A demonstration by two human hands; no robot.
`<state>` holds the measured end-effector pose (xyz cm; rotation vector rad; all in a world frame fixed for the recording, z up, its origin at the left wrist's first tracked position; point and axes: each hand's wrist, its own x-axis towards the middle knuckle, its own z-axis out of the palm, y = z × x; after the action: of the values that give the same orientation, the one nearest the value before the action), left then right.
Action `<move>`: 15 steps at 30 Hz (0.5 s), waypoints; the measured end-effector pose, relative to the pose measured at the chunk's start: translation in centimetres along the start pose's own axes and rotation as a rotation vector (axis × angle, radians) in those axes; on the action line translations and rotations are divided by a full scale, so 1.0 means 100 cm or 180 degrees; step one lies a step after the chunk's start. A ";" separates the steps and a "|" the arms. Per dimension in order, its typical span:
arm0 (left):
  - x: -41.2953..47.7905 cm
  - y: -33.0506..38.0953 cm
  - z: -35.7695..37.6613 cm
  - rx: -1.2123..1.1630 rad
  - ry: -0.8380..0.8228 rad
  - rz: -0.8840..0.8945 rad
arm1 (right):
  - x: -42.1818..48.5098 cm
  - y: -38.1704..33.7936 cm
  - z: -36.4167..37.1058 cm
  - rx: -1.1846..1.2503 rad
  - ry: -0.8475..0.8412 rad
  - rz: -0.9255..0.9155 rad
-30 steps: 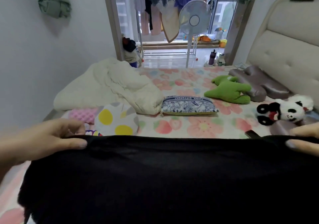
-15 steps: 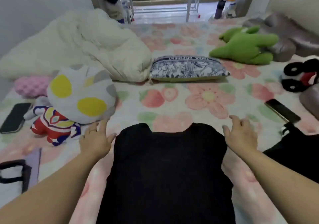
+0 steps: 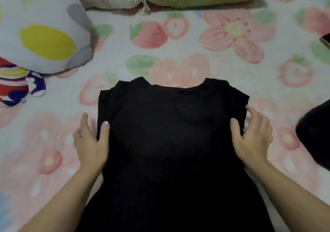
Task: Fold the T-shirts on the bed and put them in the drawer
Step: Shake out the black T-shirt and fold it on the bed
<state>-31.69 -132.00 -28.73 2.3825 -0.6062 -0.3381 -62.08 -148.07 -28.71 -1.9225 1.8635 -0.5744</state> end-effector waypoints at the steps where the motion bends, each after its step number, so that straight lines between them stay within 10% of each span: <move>1: 0.021 0.006 0.003 -0.0095 0.0126 -0.0270 | 0.025 0.001 -0.001 0.0140 0.0050 0.0432; 4: 0.073 0.029 0.017 0.0440 0.0045 -0.0565 | 0.081 -0.003 0.004 -0.0009 -0.0374 0.1307; 15: 0.132 0.016 0.012 0.1292 0.0595 0.0046 | 0.137 0.028 -0.007 -0.0809 -0.0119 0.0565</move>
<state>-21.31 -140.36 -29.74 2.7531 -0.6522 0.0209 -64.44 -161.81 -29.42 -1.8756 2.1413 -0.2544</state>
